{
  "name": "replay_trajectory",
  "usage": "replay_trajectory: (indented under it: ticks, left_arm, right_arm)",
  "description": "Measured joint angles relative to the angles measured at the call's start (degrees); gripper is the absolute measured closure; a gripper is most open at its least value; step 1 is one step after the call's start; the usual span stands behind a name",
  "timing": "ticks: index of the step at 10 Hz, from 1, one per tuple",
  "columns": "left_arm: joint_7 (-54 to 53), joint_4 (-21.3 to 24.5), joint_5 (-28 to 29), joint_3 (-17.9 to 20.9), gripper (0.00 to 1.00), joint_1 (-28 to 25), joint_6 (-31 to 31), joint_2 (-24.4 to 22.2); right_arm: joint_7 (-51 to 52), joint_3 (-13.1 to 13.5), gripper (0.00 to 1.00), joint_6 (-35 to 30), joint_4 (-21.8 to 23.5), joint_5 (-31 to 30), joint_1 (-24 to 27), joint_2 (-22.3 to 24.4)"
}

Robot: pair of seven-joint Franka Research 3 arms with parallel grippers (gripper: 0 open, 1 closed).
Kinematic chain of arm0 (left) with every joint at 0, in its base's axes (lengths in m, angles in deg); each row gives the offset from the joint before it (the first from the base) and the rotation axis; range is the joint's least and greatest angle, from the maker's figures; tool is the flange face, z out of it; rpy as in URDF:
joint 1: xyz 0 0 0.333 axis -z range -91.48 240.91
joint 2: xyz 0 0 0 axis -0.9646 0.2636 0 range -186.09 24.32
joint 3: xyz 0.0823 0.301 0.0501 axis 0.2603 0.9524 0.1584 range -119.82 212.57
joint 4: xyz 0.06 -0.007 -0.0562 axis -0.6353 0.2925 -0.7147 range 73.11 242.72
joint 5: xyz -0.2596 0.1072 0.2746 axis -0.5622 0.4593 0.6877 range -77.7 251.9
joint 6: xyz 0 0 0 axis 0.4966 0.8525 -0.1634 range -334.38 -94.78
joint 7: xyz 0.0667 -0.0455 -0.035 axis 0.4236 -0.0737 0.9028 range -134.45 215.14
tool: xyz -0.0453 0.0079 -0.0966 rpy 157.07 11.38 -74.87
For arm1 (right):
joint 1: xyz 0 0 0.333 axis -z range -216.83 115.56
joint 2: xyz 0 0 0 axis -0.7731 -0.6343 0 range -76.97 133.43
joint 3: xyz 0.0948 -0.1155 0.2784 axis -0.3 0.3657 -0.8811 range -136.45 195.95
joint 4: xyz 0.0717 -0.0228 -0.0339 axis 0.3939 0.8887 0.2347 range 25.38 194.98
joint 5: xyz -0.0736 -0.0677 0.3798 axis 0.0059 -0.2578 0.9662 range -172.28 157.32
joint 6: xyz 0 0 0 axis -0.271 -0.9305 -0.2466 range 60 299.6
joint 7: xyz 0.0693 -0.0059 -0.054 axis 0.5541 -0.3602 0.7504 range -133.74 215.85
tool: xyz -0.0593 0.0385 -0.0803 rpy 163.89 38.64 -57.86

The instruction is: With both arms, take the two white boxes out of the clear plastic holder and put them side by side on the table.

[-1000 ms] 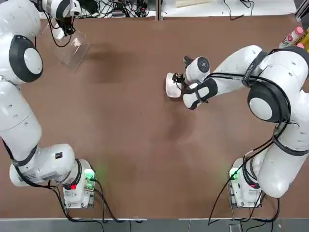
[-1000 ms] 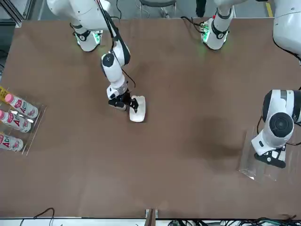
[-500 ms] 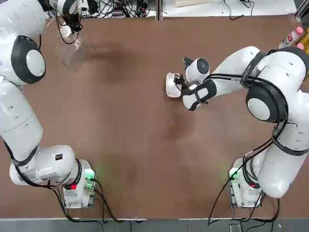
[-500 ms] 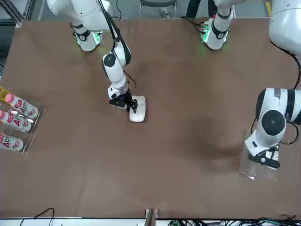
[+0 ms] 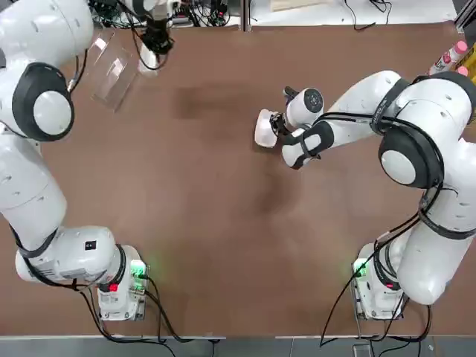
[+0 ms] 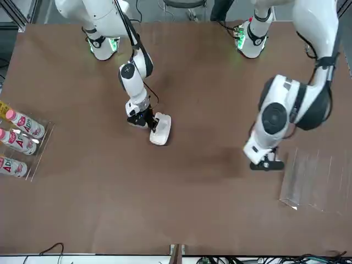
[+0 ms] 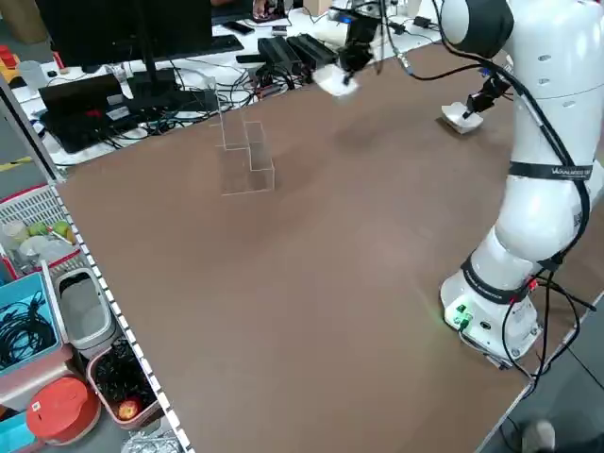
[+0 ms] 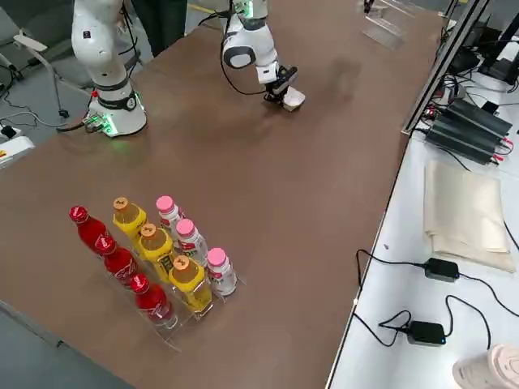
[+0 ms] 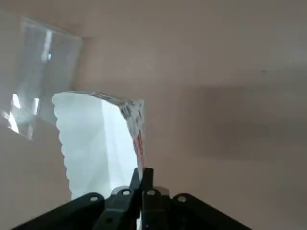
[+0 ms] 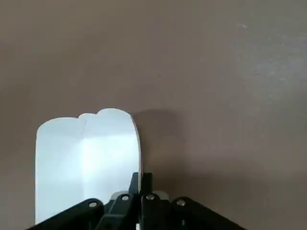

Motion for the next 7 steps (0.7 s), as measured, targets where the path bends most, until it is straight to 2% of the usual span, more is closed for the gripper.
replay_trajectory:
  ticks: [2, 4, 5, 7]
  left_arm:
    - [9.15, 0.35, -1.16, -1.4, 0.98, 6.14, 0.02, 0.95]
    - [14.12, 0.26, -4.46, -1.44, 0.98, 10.83, -0.08, 1.21]
    - [16.16, -0.08, -6.15, -1.46, 0.98, 12.56, -0.48, 1.44]
    - [21.26, -2.15, -7.75, -1.47, 0.98, 17.53, -3.78, 3.75]
  right_arm:
    - [-0.13, 0.27, 0.98, 0.0, -0.24, 0.08, 1.36, 0.03]
    - [-0.13, 0.45, 0.98, -0.99, -1.13, 0.1, 5.07, 0.93]
    - [-0.11, 0.54, 0.98, -5.13, -2.56, 0.09, 7.47, 2.47]
    - [-0.09, 0.69, 0.98, -21.26, -8.88, 0.09, 12.26, 6.55]
